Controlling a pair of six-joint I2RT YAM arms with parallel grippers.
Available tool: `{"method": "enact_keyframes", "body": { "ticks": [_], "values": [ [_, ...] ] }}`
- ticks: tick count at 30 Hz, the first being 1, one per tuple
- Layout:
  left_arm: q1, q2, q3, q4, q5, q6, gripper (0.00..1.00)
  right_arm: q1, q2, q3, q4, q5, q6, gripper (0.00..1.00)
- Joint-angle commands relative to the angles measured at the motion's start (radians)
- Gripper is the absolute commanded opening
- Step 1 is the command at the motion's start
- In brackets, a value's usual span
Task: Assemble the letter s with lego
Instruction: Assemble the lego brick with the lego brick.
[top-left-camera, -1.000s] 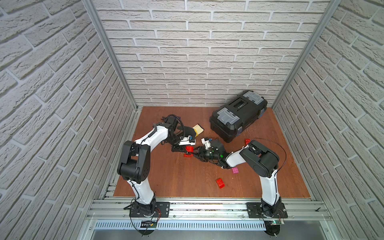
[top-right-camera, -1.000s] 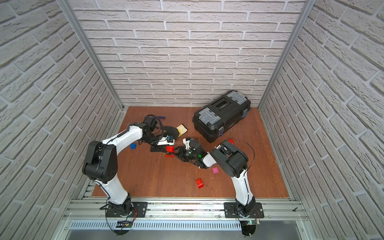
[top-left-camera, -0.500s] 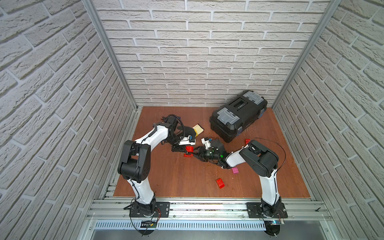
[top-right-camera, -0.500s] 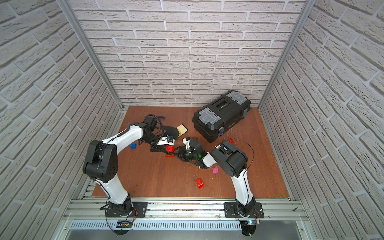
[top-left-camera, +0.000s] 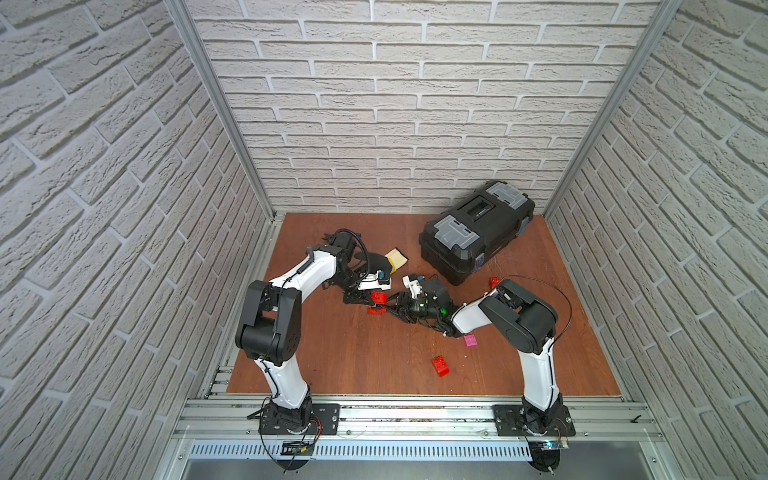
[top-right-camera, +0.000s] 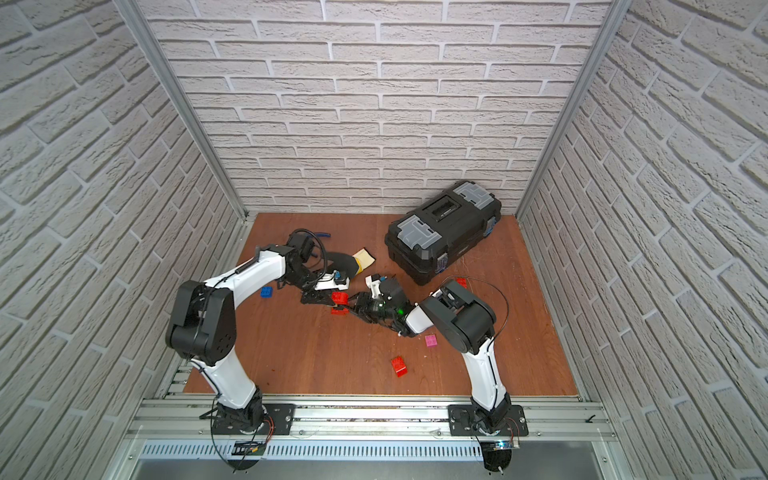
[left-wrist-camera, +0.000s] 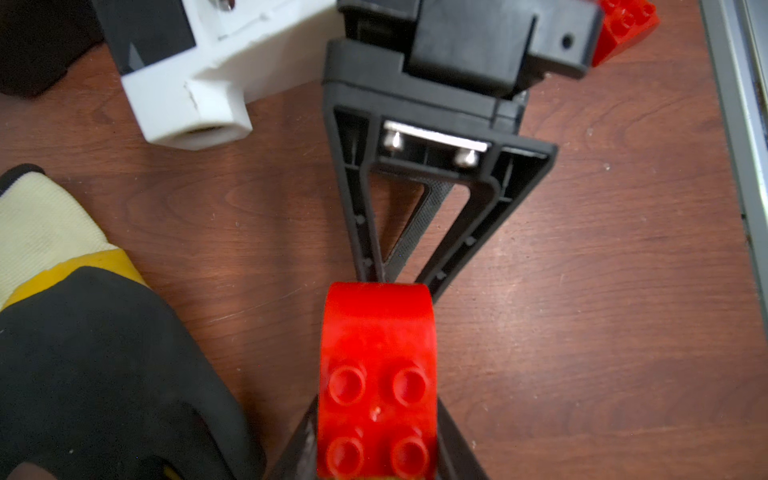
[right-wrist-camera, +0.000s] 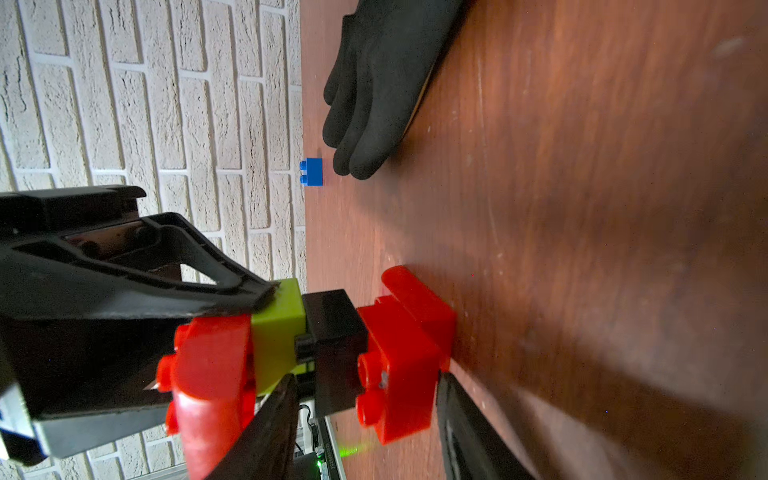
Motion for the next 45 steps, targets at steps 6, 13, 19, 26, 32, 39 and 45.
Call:
{"method": "enact_keyframes", "body": {
  "ticks": [6, 13, 19, 26, 32, 39, 45],
  "values": [
    [-0.004, 0.007, -0.012, -0.025, -0.004, 0.005, 0.41, -0.004, 0.012, -0.006, -0.044, -0.015, -0.033, 0.55],
    [-0.003, 0.001, -0.01, -0.023, 0.001, 0.002, 0.43, -0.004, -0.003, -0.023, -0.046, -0.013, -0.052, 0.56],
    [-0.001, -0.002, -0.007, -0.028, 0.008, -0.003, 0.46, -0.004, -0.009, -0.03, -0.056, -0.014, -0.076, 0.56],
    [0.004, -0.01, -0.003, -0.028, 0.022, -0.007, 0.5, -0.004, -0.017, -0.033, -0.067, -0.019, -0.098, 0.57],
    [0.005, -0.006, 0.0, -0.031, 0.027, -0.008, 0.51, -0.005, -0.014, -0.03, -0.035, -0.038, -0.086, 0.59],
    [0.005, -0.01, -0.005, -0.025, 0.035, -0.014, 0.54, -0.011, -0.004, -0.06, 0.065, -0.038, -0.036, 0.6],
    [0.003, -0.01, -0.002, -0.027, 0.041, -0.019, 0.55, -0.013, -0.005, -0.059, 0.1, -0.044, -0.029, 0.61]
  ]
}}
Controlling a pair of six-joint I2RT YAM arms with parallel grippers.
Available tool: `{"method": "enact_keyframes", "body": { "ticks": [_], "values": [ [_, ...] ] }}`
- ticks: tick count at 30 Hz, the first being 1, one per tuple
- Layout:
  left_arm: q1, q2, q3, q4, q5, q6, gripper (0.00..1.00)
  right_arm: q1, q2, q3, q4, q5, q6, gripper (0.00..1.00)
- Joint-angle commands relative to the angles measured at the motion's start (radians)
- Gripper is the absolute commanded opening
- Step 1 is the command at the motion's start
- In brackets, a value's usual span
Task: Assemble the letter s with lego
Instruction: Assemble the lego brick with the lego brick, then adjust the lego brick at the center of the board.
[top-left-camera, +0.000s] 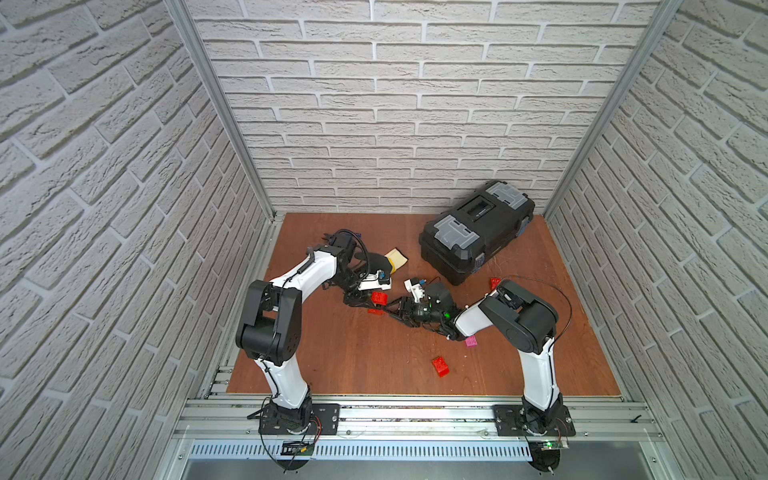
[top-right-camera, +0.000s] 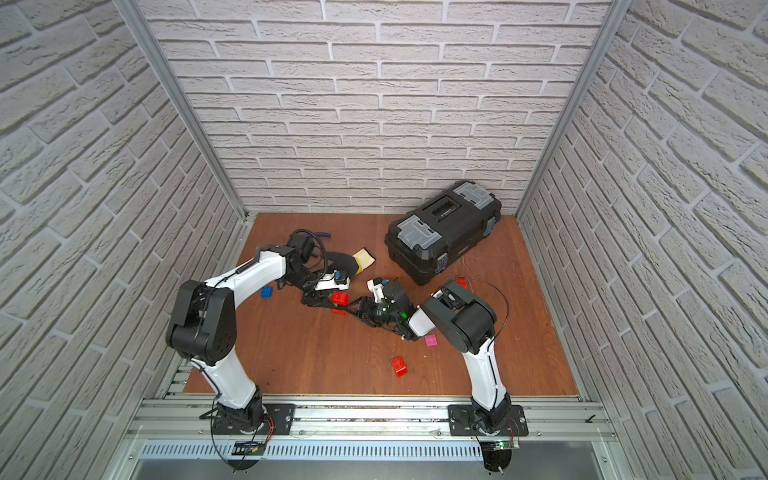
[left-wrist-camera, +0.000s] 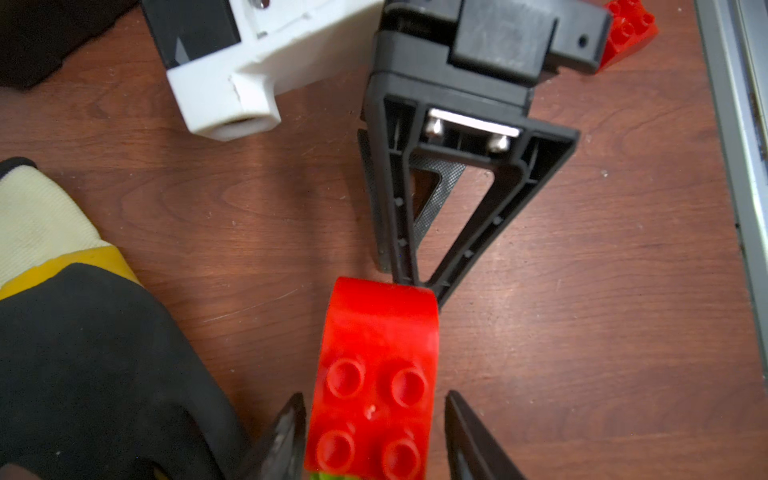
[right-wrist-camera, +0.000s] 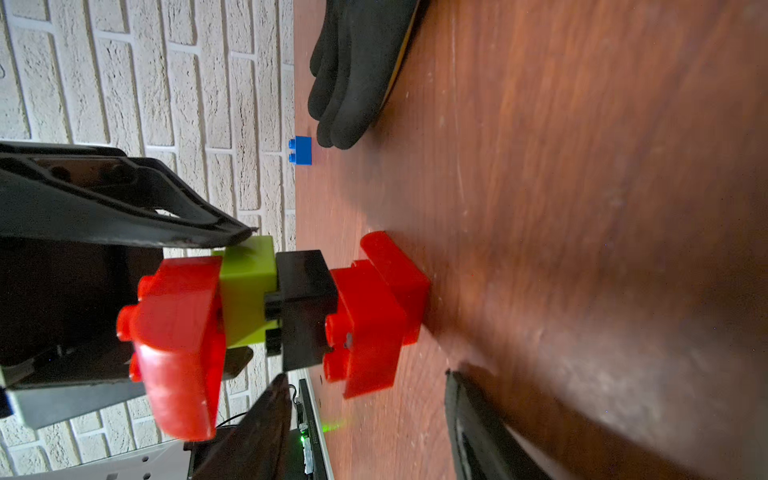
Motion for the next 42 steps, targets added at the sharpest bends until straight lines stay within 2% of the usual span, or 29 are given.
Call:
{"method": "enact_keyframes", "body": {
  "ticks": [1, 4, 7, 10, 13, 17, 24, 31, 36, 38, 42],
  "values": [
    [0.004, -0.01, 0.003, -0.03, 0.03, -0.001, 0.55, -0.007, -0.004, -0.006, 0.055, -0.01, 0.008, 0.61],
    [0.004, -0.017, -0.001, -0.031, 0.024, -0.001, 0.58, -0.014, -0.006, -0.028, 0.067, -0.01, -0.016, 0.61],
    [0.005, -0.031, -0.003, -0.026, 0.027, -0.004, 0.6, -0.02, -0.036, -0.051, 0.044, -0.016, -0.106, 0.61],
    [0.006, -0.04, 0.005, -0.025, 0.031, -0.014, 0.65, -0.022, -0.082, -0.056, -0.047, -0.014, -0.266, 0.62],
    [0.008, -0.057, 0.007, -0.019, 0.035, -0.031, 0.73, -0.021, -0.162, -0.06, -0.121, -0.002, -0.443, 0.63],
    [0.018, -0.098, -0.001, -0.002, 0.056, -0.063, 0.8, -0.002, -0.206, -0.045, -0.24, 0.043, -0.729, 0.66],
    [0.034, -0.186, -0.034, 0.068, 0.077, -0.199, 0.83, 0.034, -0.199, -0.01, -0.25, 0.076, -1.031, 0.68],
    [0.042, -0.309, -0.091, 0.191, 0.095, -0.439, 0.85, 0.042, -0.13, 0.029, -0.176, 0.096, -1.164, 0.68],
    [0.043, -0.355, -0.097, 0.209, 0.075, -0.625, 0.86, 0.052, -0.095, 0.065, -0.162, 0.103, -1.218, 0.63],
    [0.042, -0.362, -0.092, 0.2, 0.077, -0.709, 0.98, 0.053, -0.061, 0.075, -0.156, 0.112, -1.231, 0.61],
    [0.041, -0.378, -0.093, 0.189, 0.143, -0.795, 0.98, 0.056, -0.032, 0.099, -0.121, 0.1, -1.223, 0.55]
  ]
}}
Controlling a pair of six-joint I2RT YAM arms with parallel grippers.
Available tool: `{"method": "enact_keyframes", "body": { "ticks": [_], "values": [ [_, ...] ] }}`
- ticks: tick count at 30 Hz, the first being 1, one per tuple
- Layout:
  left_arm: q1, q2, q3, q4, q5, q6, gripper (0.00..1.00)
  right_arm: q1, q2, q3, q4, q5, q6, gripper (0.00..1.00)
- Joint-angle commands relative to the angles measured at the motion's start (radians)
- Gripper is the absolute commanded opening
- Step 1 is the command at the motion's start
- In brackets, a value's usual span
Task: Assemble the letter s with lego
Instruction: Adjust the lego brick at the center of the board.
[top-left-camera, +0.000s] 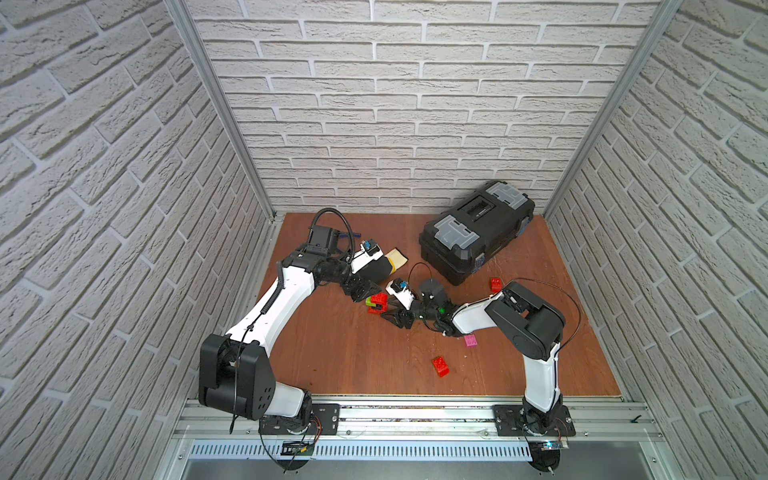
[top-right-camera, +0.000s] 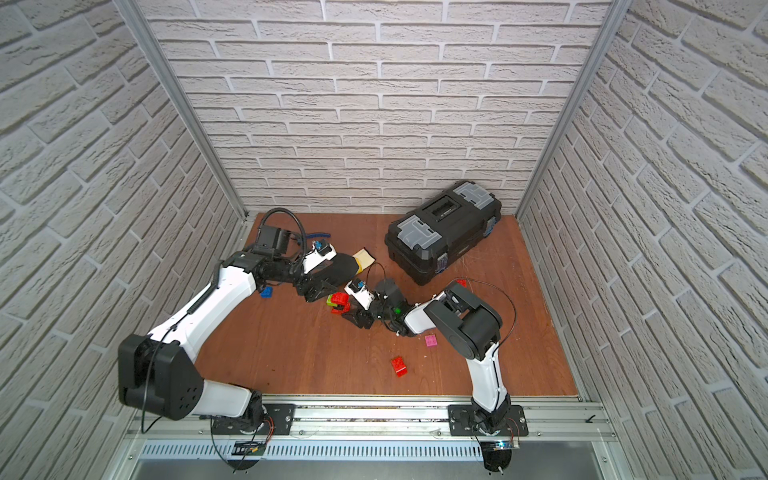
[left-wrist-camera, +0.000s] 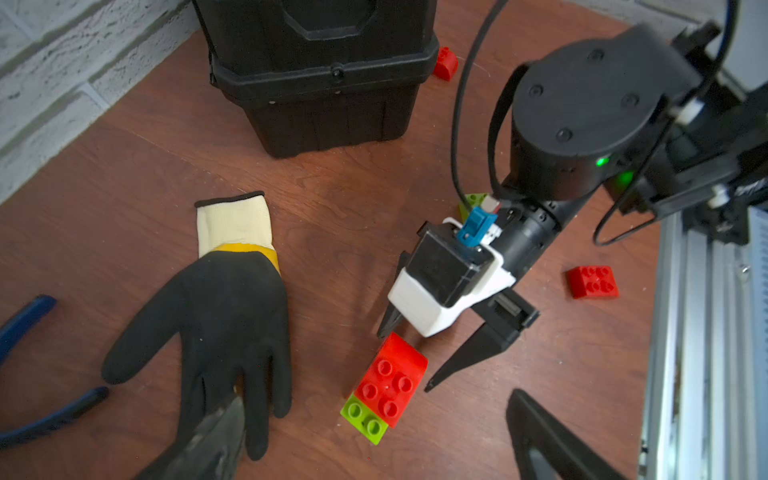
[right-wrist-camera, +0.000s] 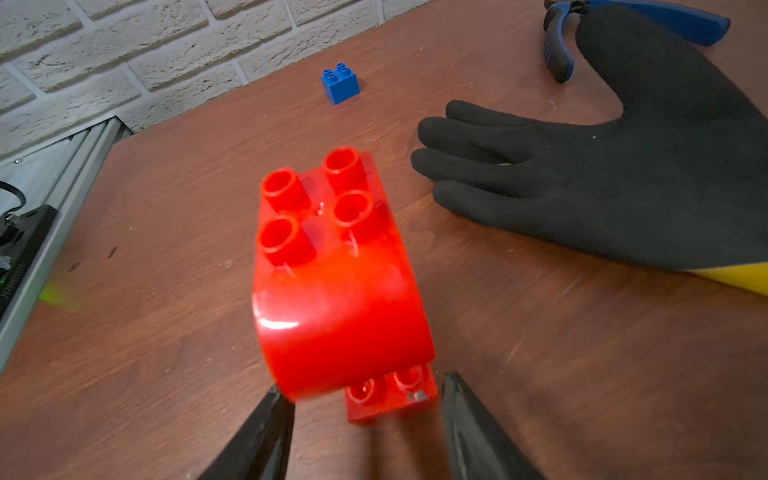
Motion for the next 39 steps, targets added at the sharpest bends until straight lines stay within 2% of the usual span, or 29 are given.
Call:
{"method": "enact_keyframes", "body": {
  "ticks": [1, 3, 10, 22, 25, 32, 39],
  "values": [
    [0.006, -0.036, -0.022, 0.032, 0.061, -0.159, 0.98, 0.011, 0.03, 0.029, 0.098, -0.009, -0.023, 0.54],
    [0.006, -0.05, -0.032, 0.041, 0.033, -0.206, 0.98, 0.012, 0.046, 0.029, 0.136, -0.01, -0.018, 0.5],
    [0.007, -0.099, -0.062, 0.055, -0.021, -0.244, 0.98, 0.012, 0.072, 0.026, 0.203, -0.022, -0.017, 0.38],
    [0.008, -0.115, -0.072, 0.047, -0.055, -0.252, 0.98, 0.017, 0.042, 0.022, 0.202, -0.036, -0.013, 0.3],
    [0.008, -0.122, -0.074, 0.067, -0.114, -0.291, 0.98, 0.017, 0.006, 0.008, 0.198, -0.048, 0.021, 0.29],
    [0.007, -0.131, -0.076, 0.06, -0.227, -0.311, 0.98, 0.022, -0.031, -0.02, 0.204, -0.105, 0.299, 0.27],
    [0.008, -0.159, -0.116, 0.099, -0.256, -0.318, 0.98, 0.037, -0.081, 0.006, 0.03, -0.143, 0.578, 0.27]
  ]
}}
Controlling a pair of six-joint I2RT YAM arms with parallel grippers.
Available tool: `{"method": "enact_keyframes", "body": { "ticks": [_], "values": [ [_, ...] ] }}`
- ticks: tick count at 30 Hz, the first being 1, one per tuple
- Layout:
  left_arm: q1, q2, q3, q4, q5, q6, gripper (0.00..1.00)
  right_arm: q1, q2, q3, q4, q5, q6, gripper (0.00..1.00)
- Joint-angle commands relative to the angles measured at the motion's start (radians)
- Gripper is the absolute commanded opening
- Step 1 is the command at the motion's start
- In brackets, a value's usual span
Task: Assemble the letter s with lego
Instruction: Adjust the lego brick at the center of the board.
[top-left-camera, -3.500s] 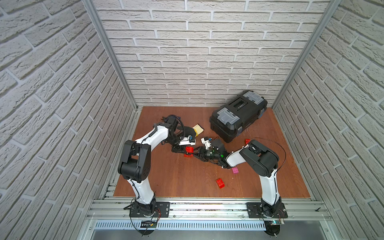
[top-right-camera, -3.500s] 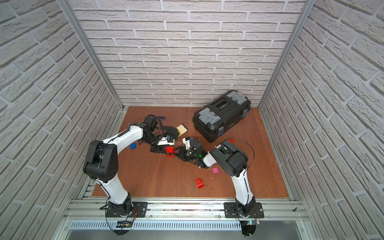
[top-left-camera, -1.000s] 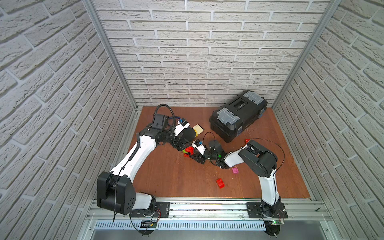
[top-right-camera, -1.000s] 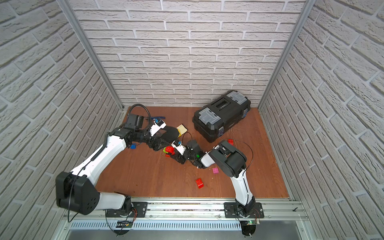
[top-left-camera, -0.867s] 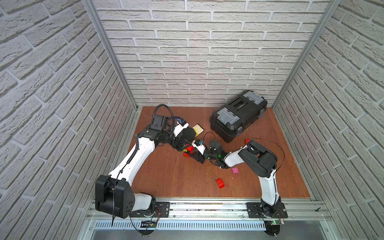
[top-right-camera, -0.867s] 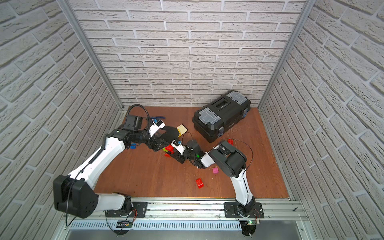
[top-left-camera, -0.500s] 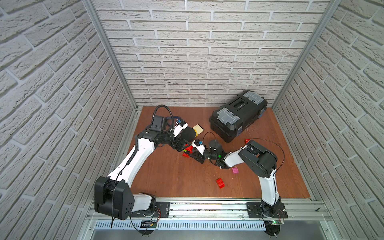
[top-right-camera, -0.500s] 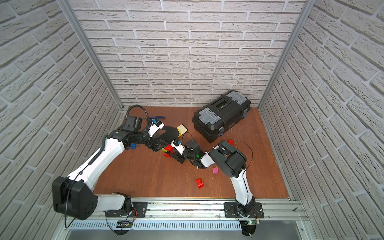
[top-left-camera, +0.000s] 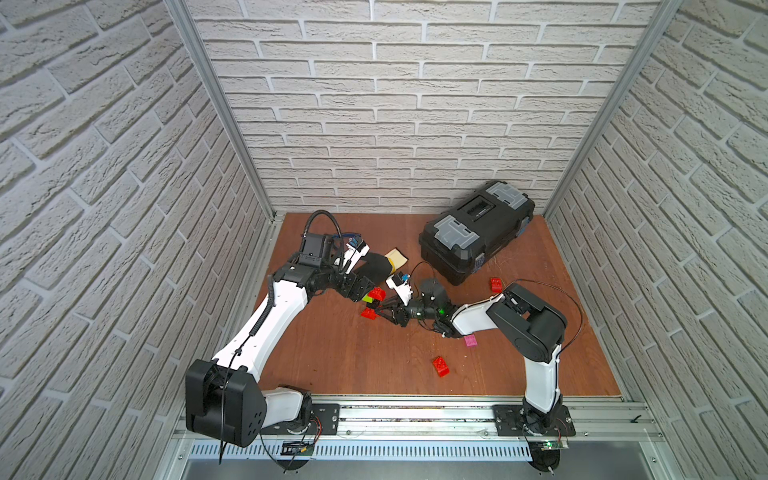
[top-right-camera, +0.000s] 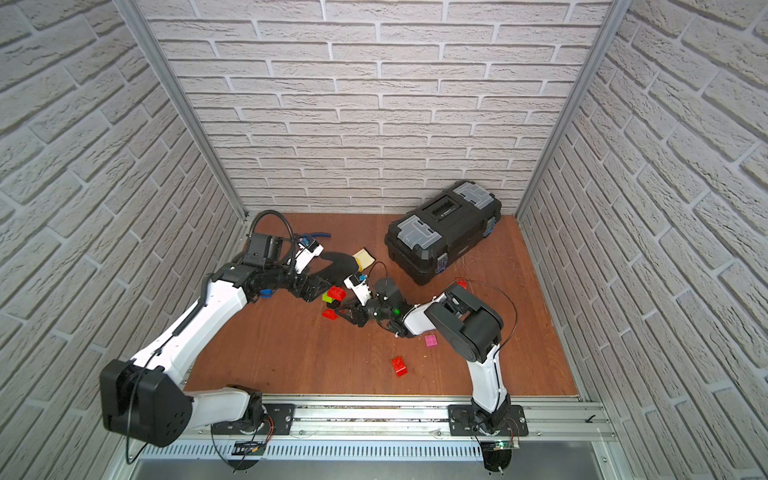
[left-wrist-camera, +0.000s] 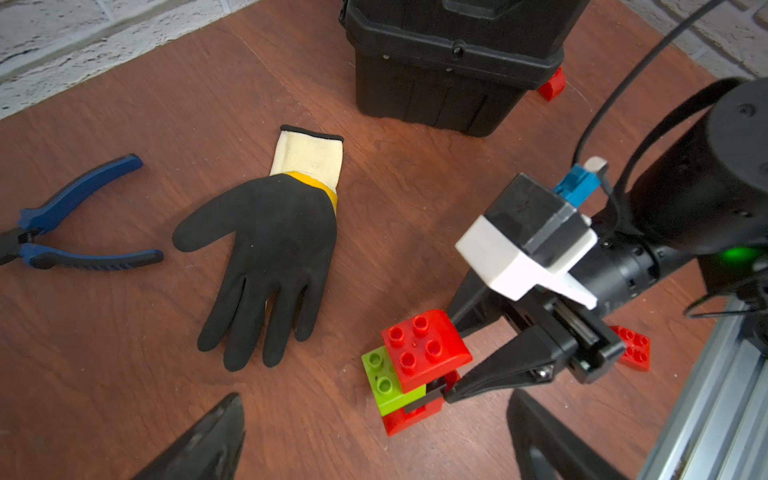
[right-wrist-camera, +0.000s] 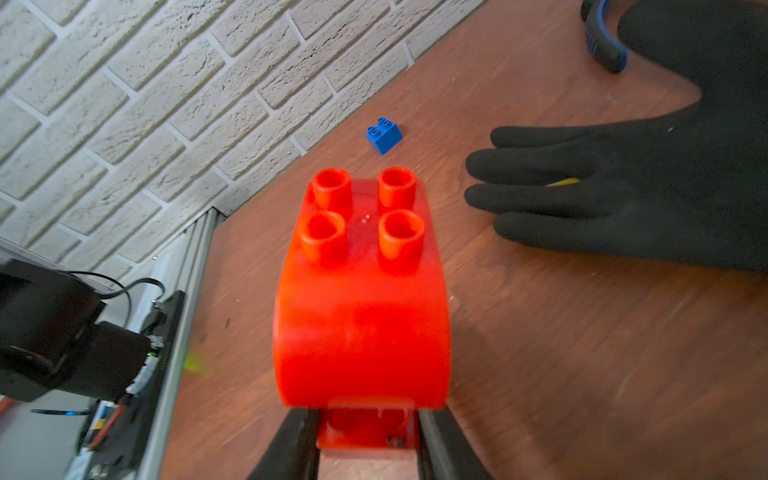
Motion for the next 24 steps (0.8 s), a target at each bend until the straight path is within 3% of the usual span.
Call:
{"method": "enact_keyframes", "body": {
  "ticks": [1, 12, 24],
  "values": [
    [0.009, -0.023, -0.02, 0.048, -0.029, -0.014, 0.98, 0.012, -0.039, 0.021, -0.076, -0.049, 0.195, 0.27],
    [0.008, -0.046, -0.044, 0.076, -0.093, -0.024, 0.98, 0.018, 0.076, 0.074, 0.002, -0.134, 0.541, 0.29],
    [0.007, -0.057, -0.074, 0.121, -0.128, -0.055, 0.98, 0.018, 0.145, 0.15, -0.056, -0.169, 0.698, 0.29]
  ]
}}
